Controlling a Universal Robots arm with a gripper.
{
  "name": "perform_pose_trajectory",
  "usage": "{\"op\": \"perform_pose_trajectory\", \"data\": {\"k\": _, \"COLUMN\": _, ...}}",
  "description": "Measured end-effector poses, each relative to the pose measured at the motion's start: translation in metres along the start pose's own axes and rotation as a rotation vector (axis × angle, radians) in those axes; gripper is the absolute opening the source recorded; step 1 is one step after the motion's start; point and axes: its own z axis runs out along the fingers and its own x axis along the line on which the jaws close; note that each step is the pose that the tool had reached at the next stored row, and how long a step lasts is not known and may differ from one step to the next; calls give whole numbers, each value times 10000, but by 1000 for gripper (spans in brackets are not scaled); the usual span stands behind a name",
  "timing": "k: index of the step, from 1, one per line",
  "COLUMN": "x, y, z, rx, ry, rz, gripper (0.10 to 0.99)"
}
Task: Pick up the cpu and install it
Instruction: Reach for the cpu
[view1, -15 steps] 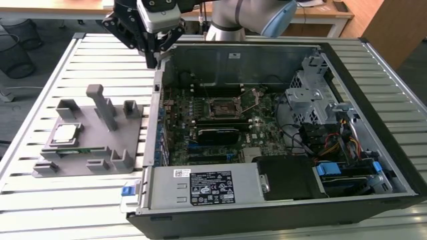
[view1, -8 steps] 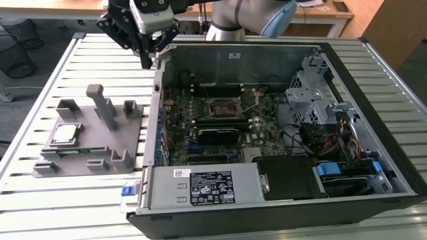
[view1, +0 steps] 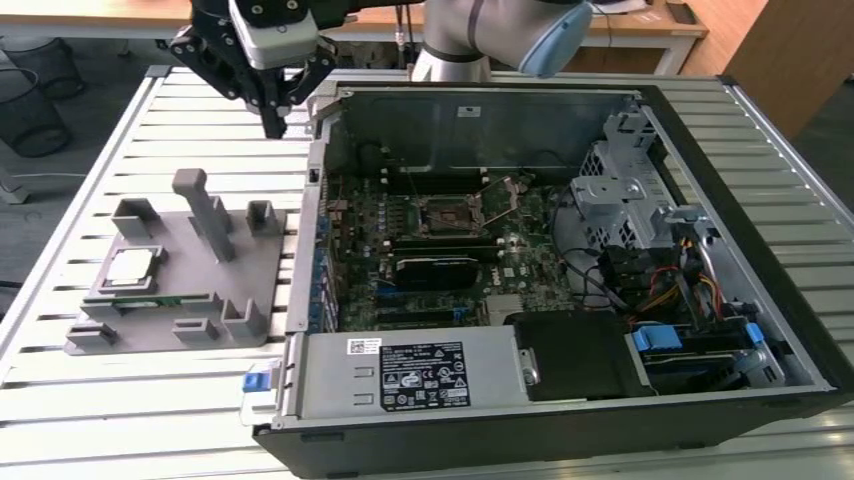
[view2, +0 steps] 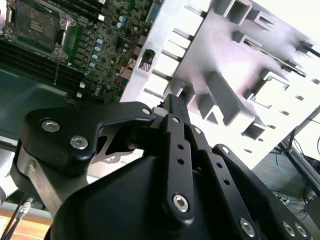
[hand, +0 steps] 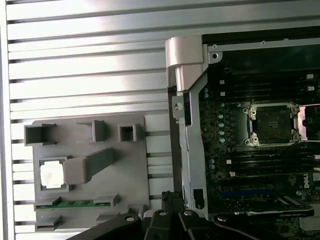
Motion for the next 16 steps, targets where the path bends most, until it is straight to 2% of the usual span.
{"op": "perform_pose_trajectory", "data": {"k": 6, "x": 169, "y": -13, "z": 13, "rx": -13, "ry": -179, "rz": -8, "gripper": 106}}
{"op": "perform_pose_trajectory", "data": {"k": 10, "x": 238, "y": -19, "z": 20, "rx": -14, "ry": -192, "rz": -9, "gripper": 106}}
{"op": "perform_pose_trajectory", "data": {"k": 16, "x": 297, "y": -49, "z": 37, "rx": -10, "ry": -187, "rz": -135, "gripper": 106}}
